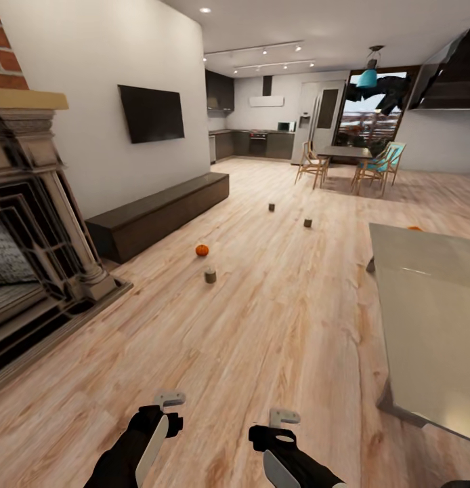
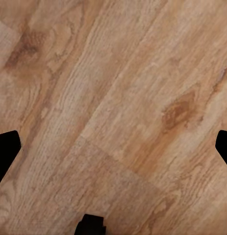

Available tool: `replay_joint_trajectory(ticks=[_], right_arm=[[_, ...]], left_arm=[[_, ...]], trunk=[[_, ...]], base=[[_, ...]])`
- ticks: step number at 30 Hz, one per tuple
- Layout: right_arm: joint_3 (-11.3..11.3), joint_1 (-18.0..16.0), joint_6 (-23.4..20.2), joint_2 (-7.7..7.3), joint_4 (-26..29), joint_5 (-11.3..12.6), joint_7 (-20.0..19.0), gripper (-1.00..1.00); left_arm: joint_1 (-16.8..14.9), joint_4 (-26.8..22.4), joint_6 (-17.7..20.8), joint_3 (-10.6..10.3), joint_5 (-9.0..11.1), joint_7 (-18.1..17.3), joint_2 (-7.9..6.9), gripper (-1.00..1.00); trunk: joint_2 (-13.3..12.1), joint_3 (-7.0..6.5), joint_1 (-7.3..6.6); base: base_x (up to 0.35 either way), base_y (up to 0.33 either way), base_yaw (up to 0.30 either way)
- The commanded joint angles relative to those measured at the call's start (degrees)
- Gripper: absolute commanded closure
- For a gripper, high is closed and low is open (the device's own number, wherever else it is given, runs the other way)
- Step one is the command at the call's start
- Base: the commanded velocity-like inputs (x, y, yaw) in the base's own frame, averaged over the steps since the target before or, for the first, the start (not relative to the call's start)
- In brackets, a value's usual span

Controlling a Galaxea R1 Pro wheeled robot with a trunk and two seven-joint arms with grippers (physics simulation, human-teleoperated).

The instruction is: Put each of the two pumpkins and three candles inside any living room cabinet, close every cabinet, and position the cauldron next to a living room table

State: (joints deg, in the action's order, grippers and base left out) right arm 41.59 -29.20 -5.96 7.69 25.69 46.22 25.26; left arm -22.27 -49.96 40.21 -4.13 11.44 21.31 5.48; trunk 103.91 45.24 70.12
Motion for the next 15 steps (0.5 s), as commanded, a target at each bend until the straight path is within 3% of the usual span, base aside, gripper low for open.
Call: replay_joint_trajectory(ticks=[1, 9, 15], right_arm=[[0.4, -0.1, -0.3, -0.05, 0.1, 0.2, 0.5, -1.0], [0.4, -0.1, -0.3, -0.05, 0.1, 0.2, 0.5, -1.0], [0.4, 0.0, -0.2, -0.05, 0.1, 0.2, 0.5, -1.0]], left_arm=[[0.0, 0.0, 0.1, -0.2, 0.6, 0.5, -0.03, -1.0], [0.0, -0.1, 0.1, -0.2, 0.6, 0.5, -0.03, -1.0], [0.0, 0.0, 0.0, -0.2, 0.5, 0.5, -0.03, -1.0]], trunk=[[0.0, 0.05, 0.02], [0.0, 0.05, 0.02], [0.0, 0.05, 0.02]], base=[[0.286, 0.228, -0.018], [0.288, 0.21, -0.182], [0.319, 0.058, -0.09]])
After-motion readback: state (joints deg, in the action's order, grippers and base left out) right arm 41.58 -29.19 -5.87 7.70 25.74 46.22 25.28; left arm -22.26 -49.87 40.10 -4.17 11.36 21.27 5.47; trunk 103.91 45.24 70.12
